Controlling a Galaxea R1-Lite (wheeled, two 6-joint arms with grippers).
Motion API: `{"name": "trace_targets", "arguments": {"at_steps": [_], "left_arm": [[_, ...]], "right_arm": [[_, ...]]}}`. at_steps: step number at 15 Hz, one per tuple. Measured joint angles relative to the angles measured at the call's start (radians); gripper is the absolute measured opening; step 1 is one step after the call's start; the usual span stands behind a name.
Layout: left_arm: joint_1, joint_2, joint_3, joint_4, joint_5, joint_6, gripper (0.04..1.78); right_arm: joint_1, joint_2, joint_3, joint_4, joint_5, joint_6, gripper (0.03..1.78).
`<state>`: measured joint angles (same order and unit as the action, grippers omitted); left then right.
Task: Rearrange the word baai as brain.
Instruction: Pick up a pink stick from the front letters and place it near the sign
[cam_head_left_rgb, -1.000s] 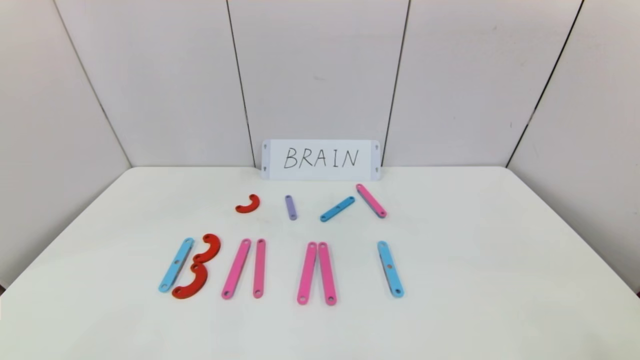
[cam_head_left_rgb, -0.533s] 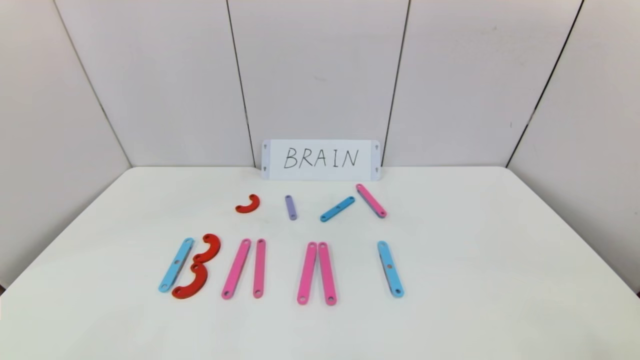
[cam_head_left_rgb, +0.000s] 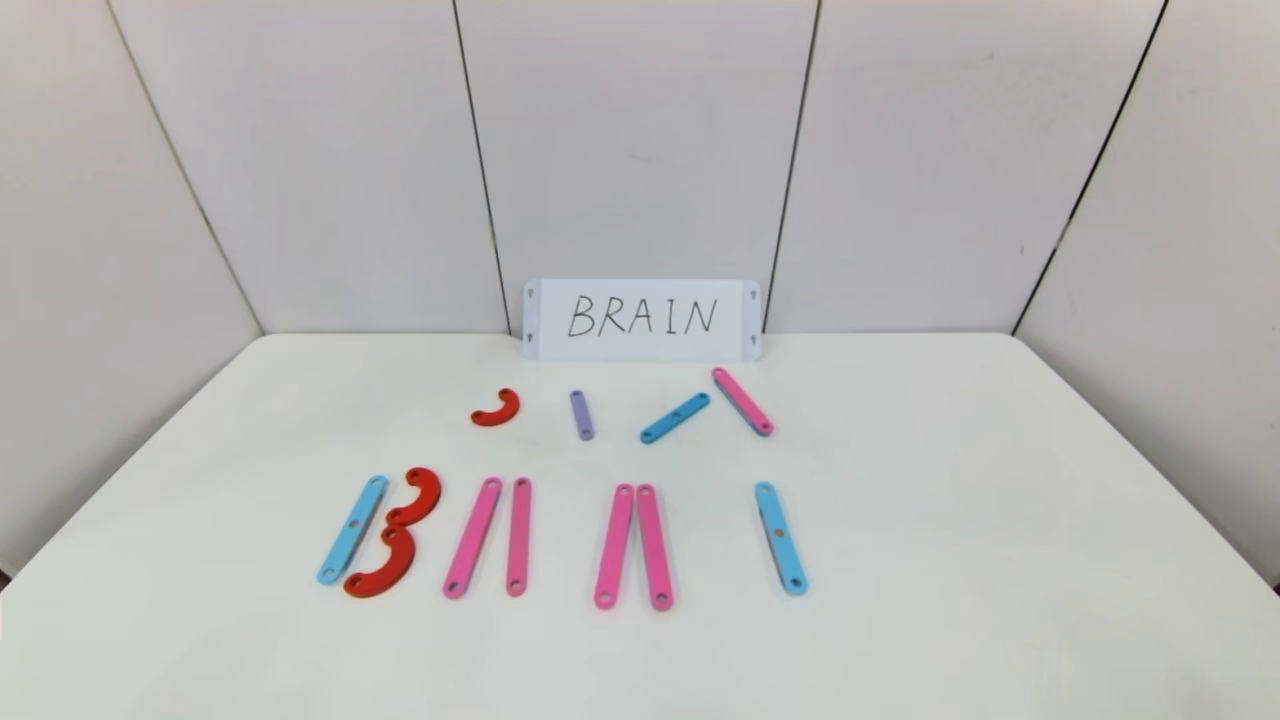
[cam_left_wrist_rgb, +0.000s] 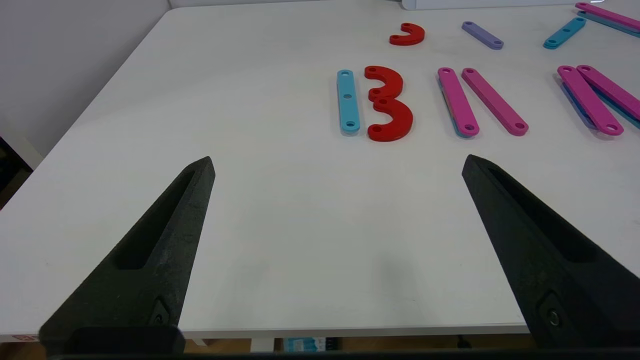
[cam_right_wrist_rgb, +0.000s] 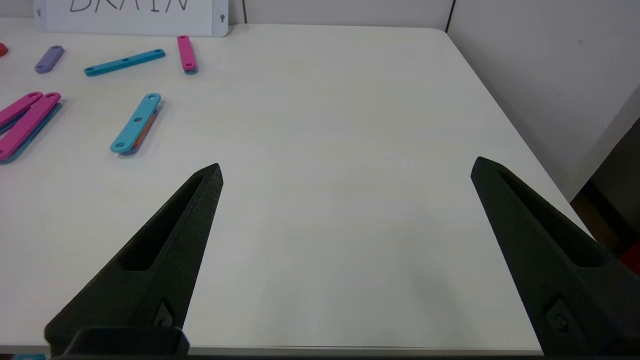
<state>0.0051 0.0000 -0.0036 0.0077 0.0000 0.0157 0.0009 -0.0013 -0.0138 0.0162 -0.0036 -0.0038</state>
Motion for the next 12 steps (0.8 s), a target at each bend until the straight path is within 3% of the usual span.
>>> {"name": "trace_targets", "arguments": {"at_steps": [6, 12], "left_arm": [[-0.002, 0.048, -0.109, 0.020, -0.007, -0.013, 1.74], [-0.002, 0.285, -0.351, 0.036, -0.015, -0.012, 1.74]], "right_arm": [[0.001, 0.047, -0.249, 0.170, 0.000, 0.002, 1.74], [0.000, 0.296, -0.497, 0.189, 0.007, -0.028, 1.74]]}}
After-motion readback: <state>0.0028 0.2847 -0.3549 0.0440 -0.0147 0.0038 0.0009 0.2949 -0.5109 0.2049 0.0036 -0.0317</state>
